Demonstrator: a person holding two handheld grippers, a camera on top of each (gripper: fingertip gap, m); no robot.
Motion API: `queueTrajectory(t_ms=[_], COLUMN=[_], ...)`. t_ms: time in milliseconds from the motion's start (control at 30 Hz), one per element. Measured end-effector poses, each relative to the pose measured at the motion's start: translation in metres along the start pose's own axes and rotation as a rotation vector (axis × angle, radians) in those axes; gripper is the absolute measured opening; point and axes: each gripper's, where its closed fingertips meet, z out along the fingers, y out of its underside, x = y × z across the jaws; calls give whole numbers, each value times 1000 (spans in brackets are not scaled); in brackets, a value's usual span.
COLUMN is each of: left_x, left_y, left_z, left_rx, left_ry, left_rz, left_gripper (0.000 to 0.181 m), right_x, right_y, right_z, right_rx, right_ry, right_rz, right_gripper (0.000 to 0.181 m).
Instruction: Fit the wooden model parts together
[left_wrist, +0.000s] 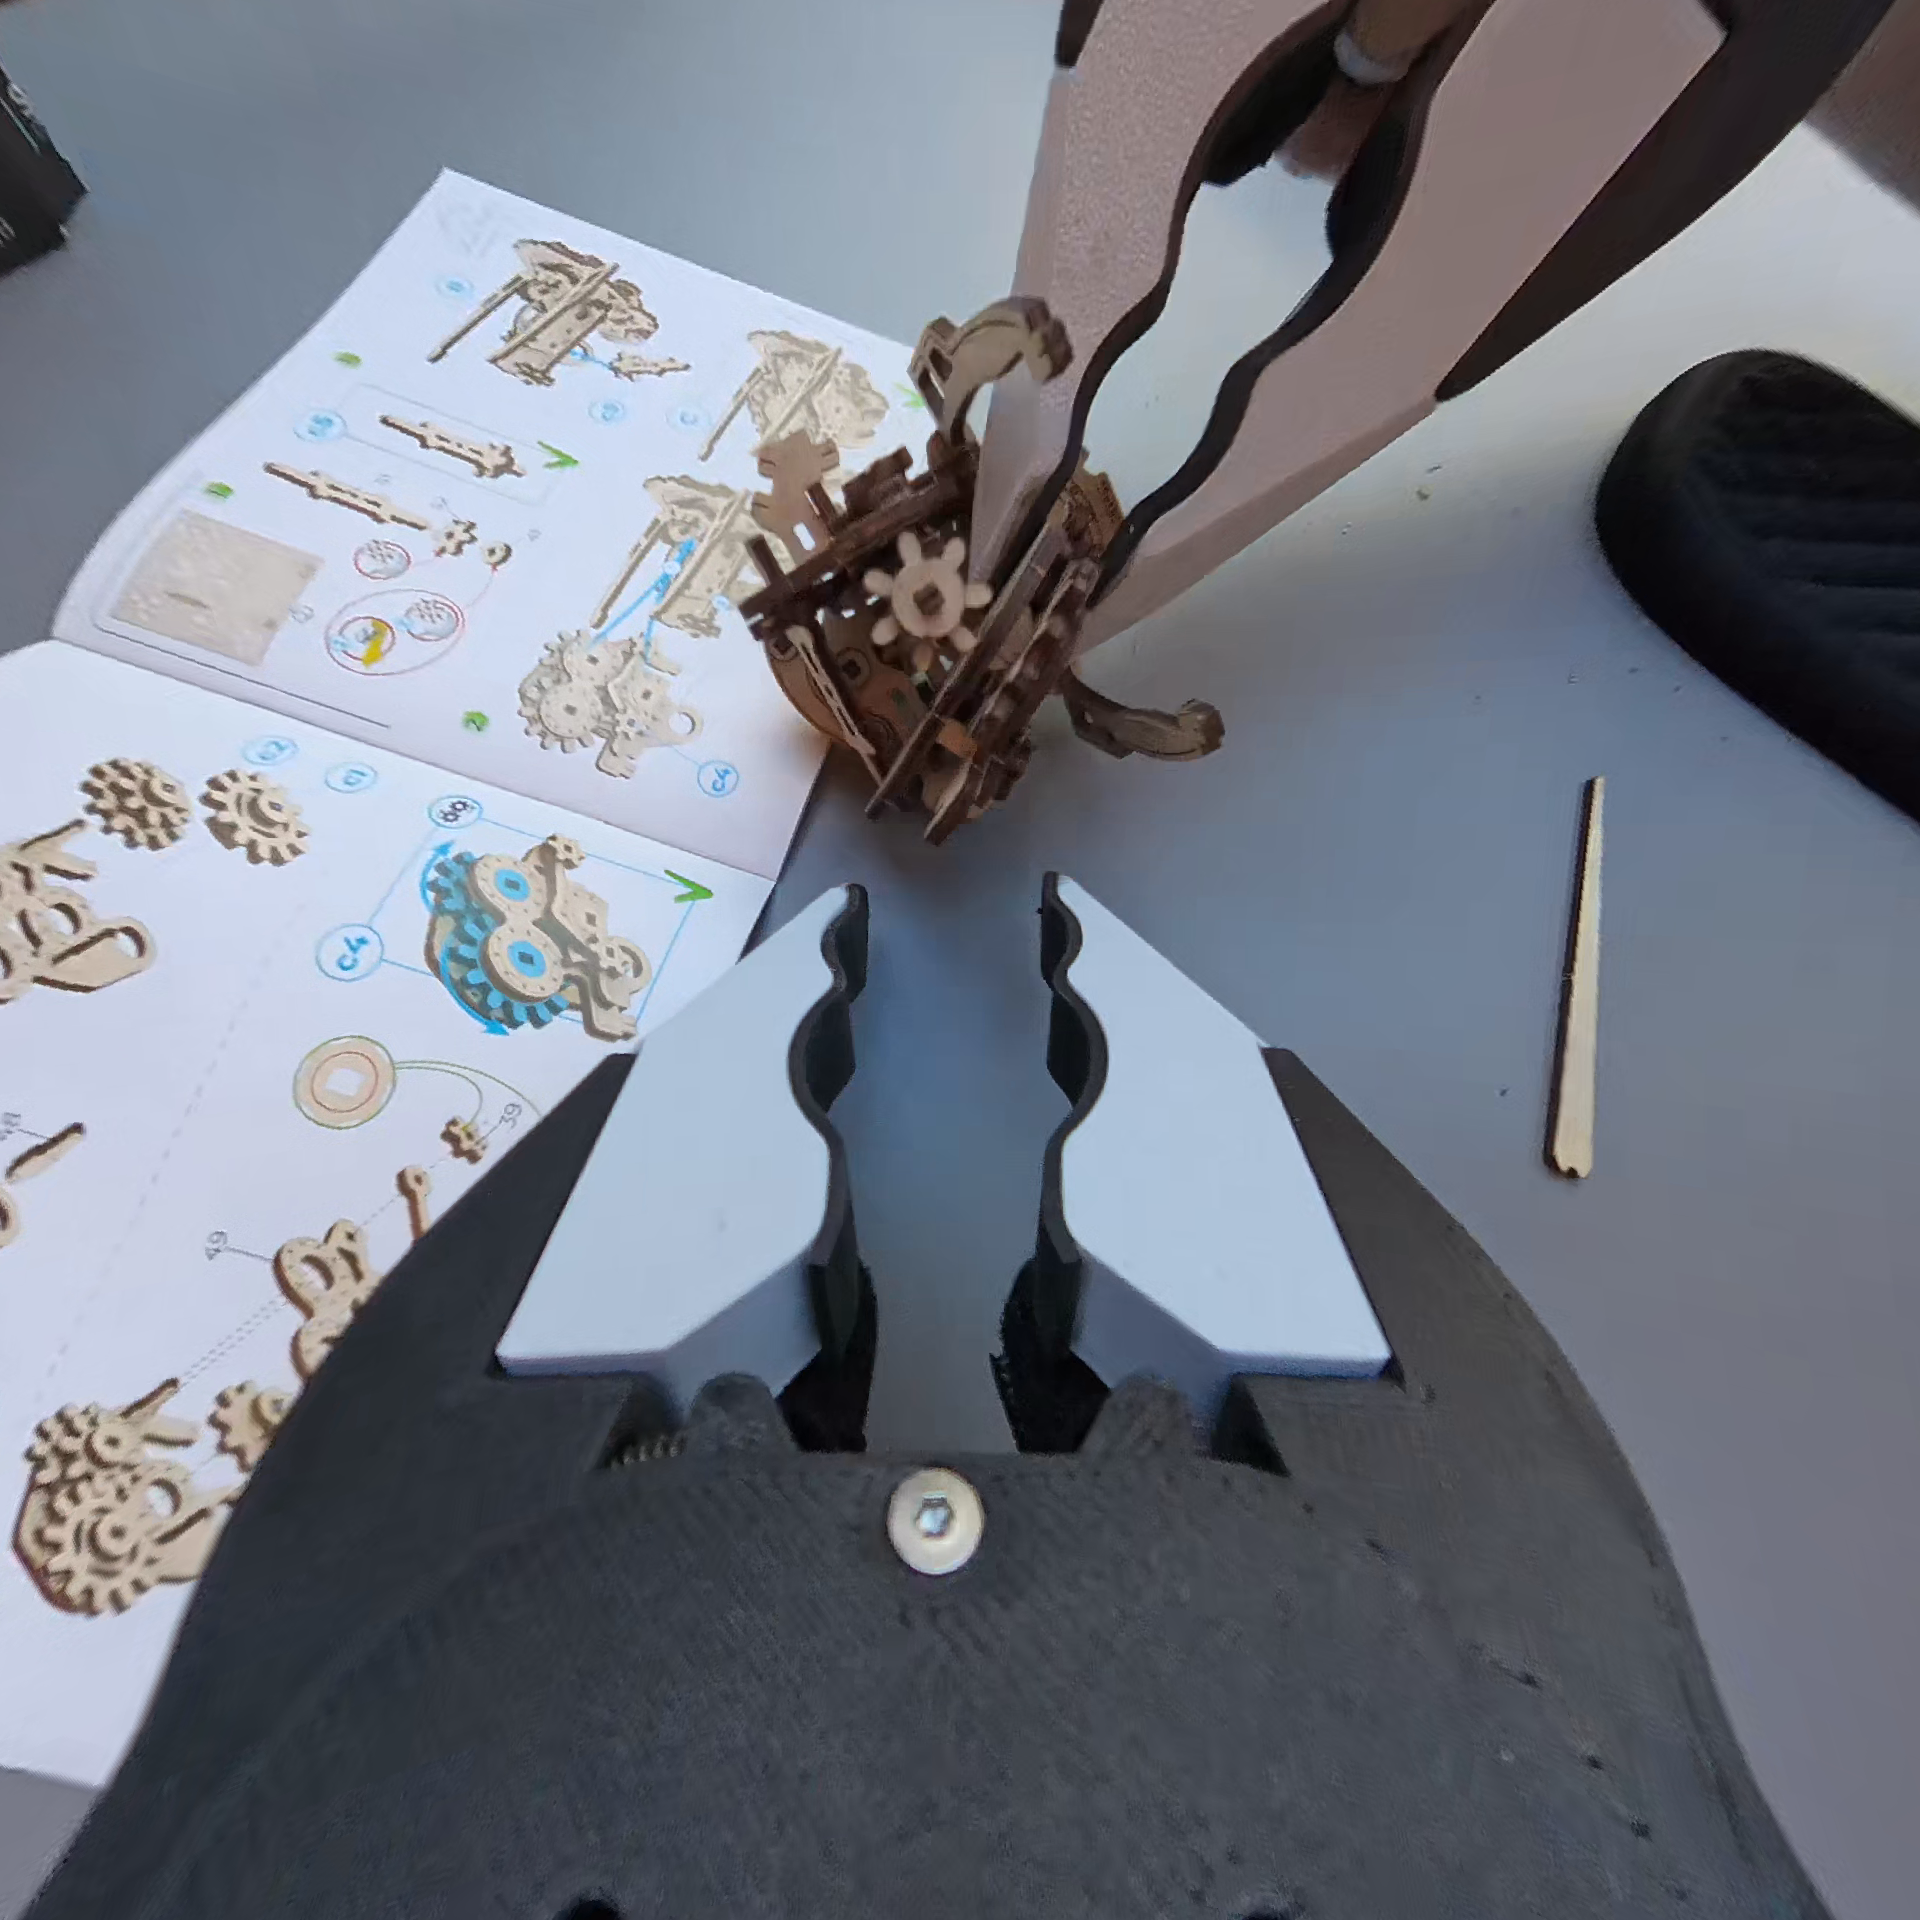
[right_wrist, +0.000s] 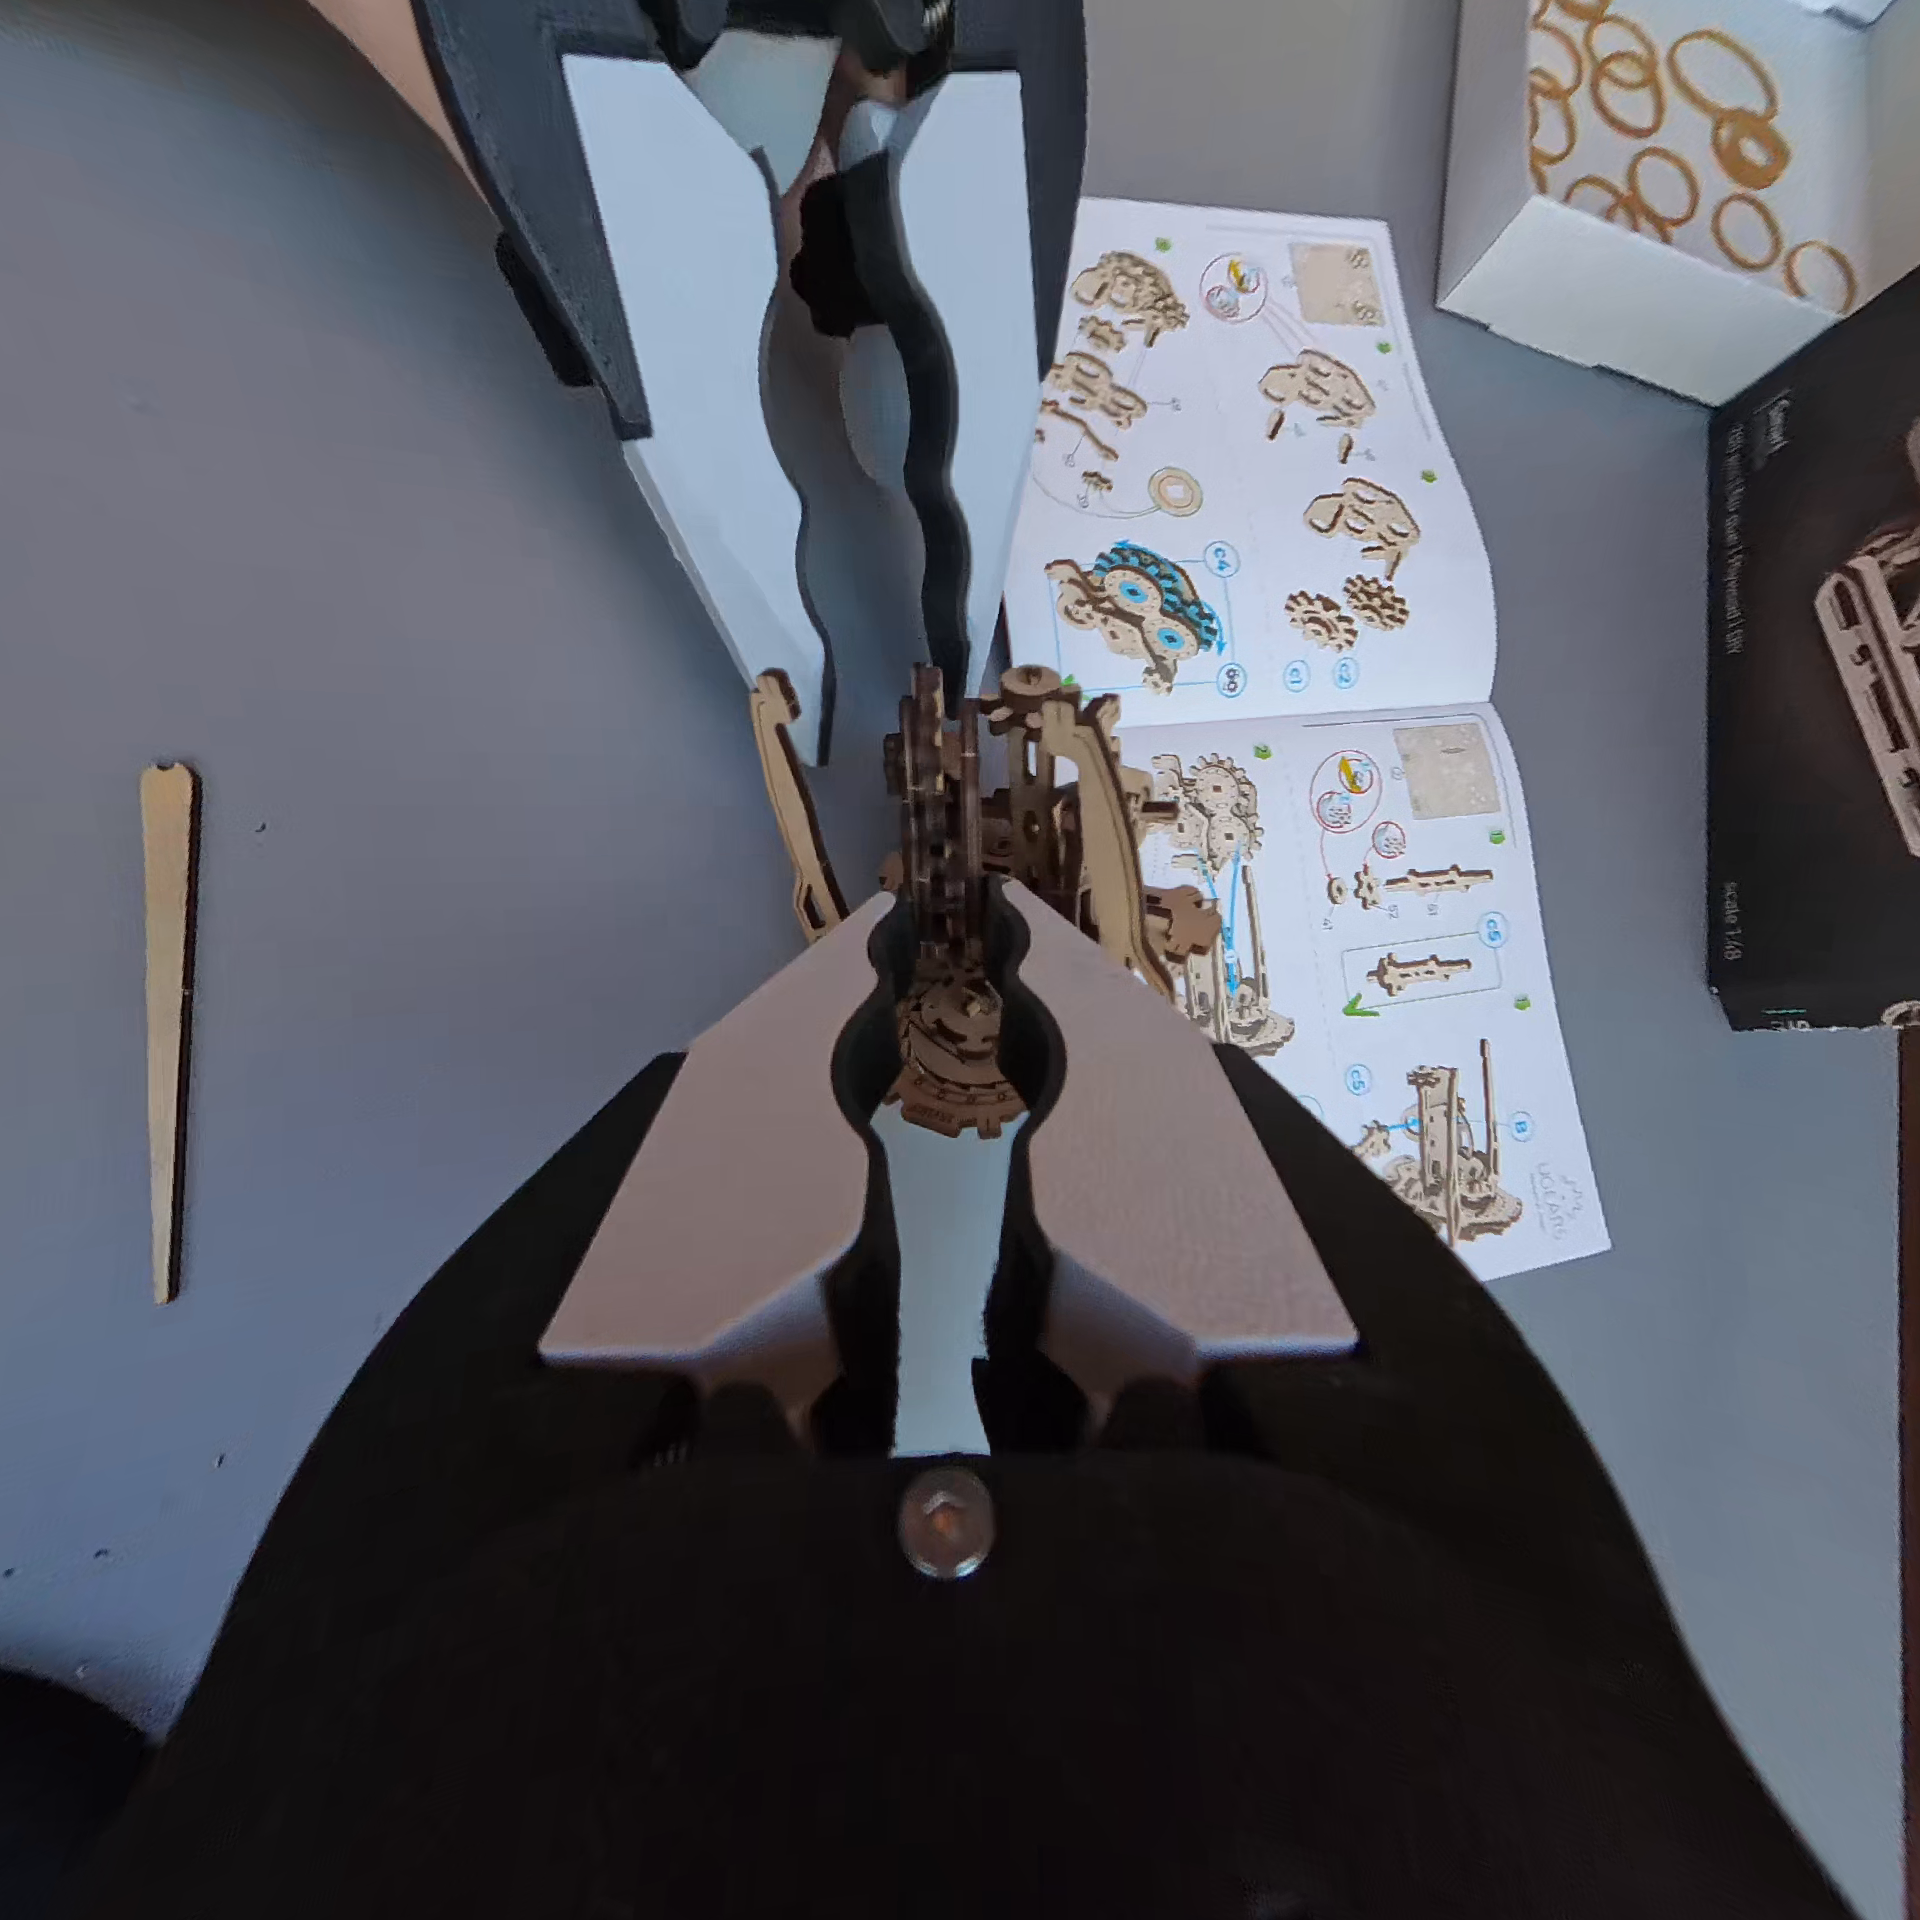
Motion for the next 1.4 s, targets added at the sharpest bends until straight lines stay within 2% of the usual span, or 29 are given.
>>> queueTrajectory(t_ms=[33, 100, 233, 300, 433, 567, 733, 833, 933, 1000, 1167, 1400], left_x=[2, 4, -14, -18, -9, 8, 10, -3, -16, -17, -17, -3], left_y=[-2, -10, -20, -20, -12, -13, -19, -15, -26, -33, -28, -24], left_z=[1, 1, -4, -1, 13, 23, 30, 28, 25, 26, 38, 45], left_rx=[10, 44, 69, 58, -19, -39, -51, -72, -11, 20, -23, -24], left_ry=[35, 80, 35, 73, 206, 309, 328, 240, 134, 95, 21, 114], left_rz=[-25, -47, -56, -120, -258, -251, -235, -140, -3, 135, 400, 418], left_gripper=[32, 30, 26, 25, 15, 14, 11, 12, 11, 12, 14, 18], right_x=[2, 4, 5, 4, 5, 5, 6, 8, 8, 9, 10, 11], right_y=[1, 3, 5, 7, 11, 15, 19, 20, 20, 20, 22, 23], right_z=[-1, -4, -9, -11, -15, -20, -22, -23, -22, -22, -22, -24], right_rx=[39, 112, 224, 264, 331, 381, 429, 442, 439, 440, 443, 446], right_ry=[12, 1, -17, -26, -38, -56, -67, -73, -82, -86, -94, -101], right_rz=[26, 99, 153, 162, 223, 276, 295, 319, 321, 325, 340, 343], right_gripper=[11, 11, 11, 11, 11, 11, 11, 11, 11, 12, 11, 12])
